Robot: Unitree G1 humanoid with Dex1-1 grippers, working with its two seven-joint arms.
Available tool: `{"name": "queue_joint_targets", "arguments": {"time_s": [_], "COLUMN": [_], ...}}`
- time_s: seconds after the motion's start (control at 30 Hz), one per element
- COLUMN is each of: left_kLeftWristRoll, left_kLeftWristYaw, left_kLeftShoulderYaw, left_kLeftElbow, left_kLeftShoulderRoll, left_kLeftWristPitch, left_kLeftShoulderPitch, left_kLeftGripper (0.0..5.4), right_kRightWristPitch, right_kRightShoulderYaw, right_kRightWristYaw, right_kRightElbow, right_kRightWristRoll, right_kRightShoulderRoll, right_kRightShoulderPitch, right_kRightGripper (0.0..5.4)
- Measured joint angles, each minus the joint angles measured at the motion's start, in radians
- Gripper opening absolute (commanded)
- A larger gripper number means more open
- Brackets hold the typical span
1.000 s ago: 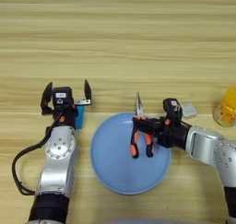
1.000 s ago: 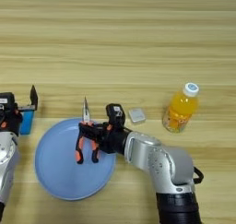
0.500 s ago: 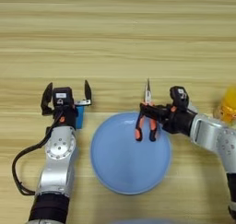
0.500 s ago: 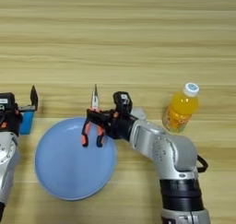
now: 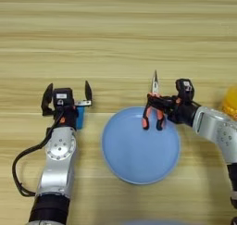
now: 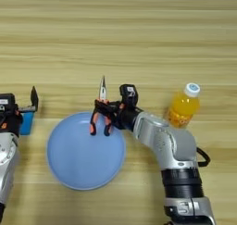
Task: Move the objects on the table
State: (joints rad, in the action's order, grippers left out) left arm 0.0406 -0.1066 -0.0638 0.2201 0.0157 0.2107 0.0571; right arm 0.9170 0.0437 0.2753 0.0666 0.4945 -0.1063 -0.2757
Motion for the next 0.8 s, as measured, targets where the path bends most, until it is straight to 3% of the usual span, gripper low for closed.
{"name": "queue_joint_targets", "arguments": {"time_s": [0.8], "left_kLeftWristRoll": [0.000], "left_kLeftWristYaw": [0.000], "left_kLeftShoulderYaw": [-0.001], "left_kLeftElbow": [0.010], "left_kLeftShoulderRoll": [0.001], "left_kLeftWristPitch": [0.001], "left_kLeftShoulderPitch": [0.001], "left_kLeftGripper": [5.40], "right_kRightWristPitch": [0.016], "right_kRightShoulderYaw": [0.054], "right_kRightWristYaw": [-0.007], "right_kRightElbow": [0.052], "right_kRightWristRoll": [0.026], "right_kRightShoulderRoll": [-0.010], "right_kRightShoulderPitch": [-0.053], "right_kRightGripper": [2.23]}}
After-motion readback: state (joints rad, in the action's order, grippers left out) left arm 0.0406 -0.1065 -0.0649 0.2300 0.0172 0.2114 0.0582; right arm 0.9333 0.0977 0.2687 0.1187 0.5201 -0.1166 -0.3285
